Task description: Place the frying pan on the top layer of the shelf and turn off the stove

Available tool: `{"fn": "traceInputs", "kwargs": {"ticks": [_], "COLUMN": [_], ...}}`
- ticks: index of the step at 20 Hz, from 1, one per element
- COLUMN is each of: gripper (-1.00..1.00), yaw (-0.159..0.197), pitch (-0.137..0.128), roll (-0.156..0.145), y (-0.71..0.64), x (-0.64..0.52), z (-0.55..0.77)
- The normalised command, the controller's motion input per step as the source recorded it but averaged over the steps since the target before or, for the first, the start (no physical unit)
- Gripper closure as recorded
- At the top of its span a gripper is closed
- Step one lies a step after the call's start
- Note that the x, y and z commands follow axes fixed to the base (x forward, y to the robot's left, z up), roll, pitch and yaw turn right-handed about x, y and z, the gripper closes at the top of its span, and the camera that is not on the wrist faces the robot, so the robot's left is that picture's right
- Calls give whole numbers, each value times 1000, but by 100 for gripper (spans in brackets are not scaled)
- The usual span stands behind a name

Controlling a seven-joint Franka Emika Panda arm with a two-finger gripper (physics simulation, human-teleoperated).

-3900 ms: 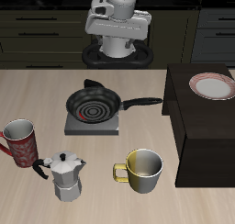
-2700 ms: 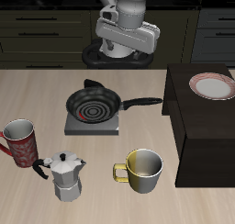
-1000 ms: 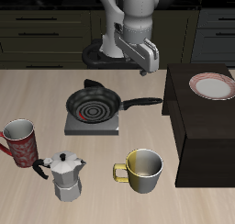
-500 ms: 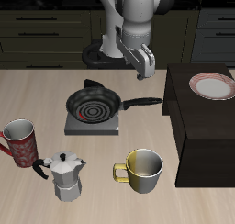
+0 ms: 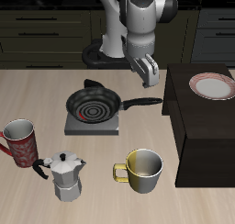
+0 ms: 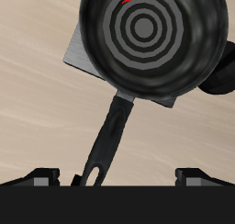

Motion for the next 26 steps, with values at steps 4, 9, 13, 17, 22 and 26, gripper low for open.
{"fn": "traceInputs", "kwargs": {"ticks": [4,9,13,17,22,26], "gripper": [-100,-100,-100,-100,-100,-100], "yaw": [-11,-34,3,-43,-22,-22], "pitch": [0,10,29,53,37,40], "roll": [31,-4,36,-19,13,5], "y": [33,-53,148,-81,31,-17], "x": [82,61,121,119,8,9], "z": [-178,-172,-281,-322,-263,-272]}}
